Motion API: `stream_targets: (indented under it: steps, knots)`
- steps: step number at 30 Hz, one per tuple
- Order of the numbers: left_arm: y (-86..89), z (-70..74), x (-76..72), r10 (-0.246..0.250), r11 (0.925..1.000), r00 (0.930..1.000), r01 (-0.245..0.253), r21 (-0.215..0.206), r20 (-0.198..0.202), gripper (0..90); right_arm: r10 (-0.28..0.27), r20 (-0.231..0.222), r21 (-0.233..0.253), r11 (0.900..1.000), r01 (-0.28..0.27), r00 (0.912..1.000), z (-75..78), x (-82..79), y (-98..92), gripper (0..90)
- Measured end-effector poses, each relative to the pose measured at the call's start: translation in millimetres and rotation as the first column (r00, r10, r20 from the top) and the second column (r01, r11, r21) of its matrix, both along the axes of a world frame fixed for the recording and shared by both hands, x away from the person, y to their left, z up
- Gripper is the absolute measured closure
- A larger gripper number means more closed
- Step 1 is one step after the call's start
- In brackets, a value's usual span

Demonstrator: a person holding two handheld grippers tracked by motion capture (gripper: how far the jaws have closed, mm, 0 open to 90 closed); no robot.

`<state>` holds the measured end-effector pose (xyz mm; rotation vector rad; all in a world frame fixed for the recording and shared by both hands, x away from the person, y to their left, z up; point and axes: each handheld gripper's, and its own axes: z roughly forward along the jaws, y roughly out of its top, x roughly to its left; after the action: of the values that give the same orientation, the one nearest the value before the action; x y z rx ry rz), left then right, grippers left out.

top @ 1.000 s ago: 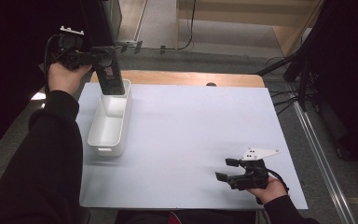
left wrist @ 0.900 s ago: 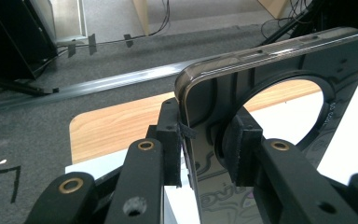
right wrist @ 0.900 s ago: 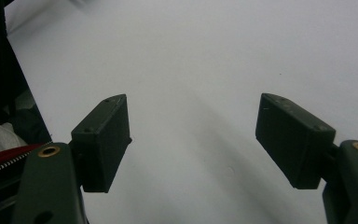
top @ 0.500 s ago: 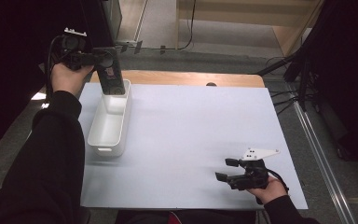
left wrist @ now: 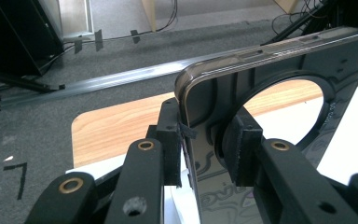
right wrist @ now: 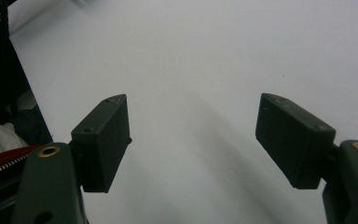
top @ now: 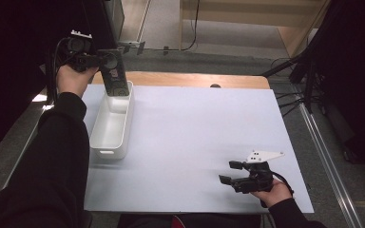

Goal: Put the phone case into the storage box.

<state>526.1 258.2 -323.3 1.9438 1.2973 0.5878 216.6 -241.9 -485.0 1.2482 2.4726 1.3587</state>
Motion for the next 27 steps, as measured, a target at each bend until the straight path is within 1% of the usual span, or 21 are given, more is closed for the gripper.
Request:
stream_targets:
  steps: [8,10,12,17,18,21,23,27]
  knots:
    - [0.5,-8.3,4.4,0.013,0.9999,0.9999,-0.013,0.001,-0.004,70.5,-0.001,-0.007,0.004,1.000,0.001,1.0000,-0.3,0.9,0.5,25.3]
    - [0.9,-10.4,5.1,0.016,0.9998,0.9999,-0.016,-0.012,0.001,70.5,0.003,-0.004,0.004,1.000,-0.003,1.0000,-0.6,1.5,0.7,25.3]
    - [0.9,-12.6,5.8,0.022,0.9998,0.9998,-0.022,0.001,0.004,70.5,0.003,-0.006,0.002,1.000,-0.003,1.0000,-0.7,1.6,1.1,25.3]
    - [2.6,-20.3,7.1,0.032,0.9994,0.9995,-0.033,-0.011,-0.002,70.5,0.003,-0.006,0.002,1.000,-0.003,1.0000,-0.4,1.5,1.4,25.3]
    - [2.7,-21.9,7.2,0.037,0.9993,0.9993,-0.037,-0.008,-0.001,70.5,0.003,-0.006,0.001,1.000,-0.003,1.0000,-0.3,1.6,1.4,25.3]
    - [3.1,-26.0,6.8,0.038,0.9991,0.9993,-0.038,-0.020,0.004,70.5,0.003,-0.006,0.003,1.000,-0.003,1.0000,-0.3,2.2,1.6,25.3]
    - [1.8,-28.5,6.8,0.036,0.9994,0.9993,-0.036,-0.002,0.005,70.5,0.008,-0.005,0.002,1.000,-0.008,1.0000,-0.3,2.9,2.0,25.3]
    - [3.1,-31.1,6.4,0.043,0.9990,0.9990,-0.043,-0.011,0.012,70.5,0.012,-0.006,0.001,1.000,-0.012,0.9999,-0.6,4.0,3.3,25.3]
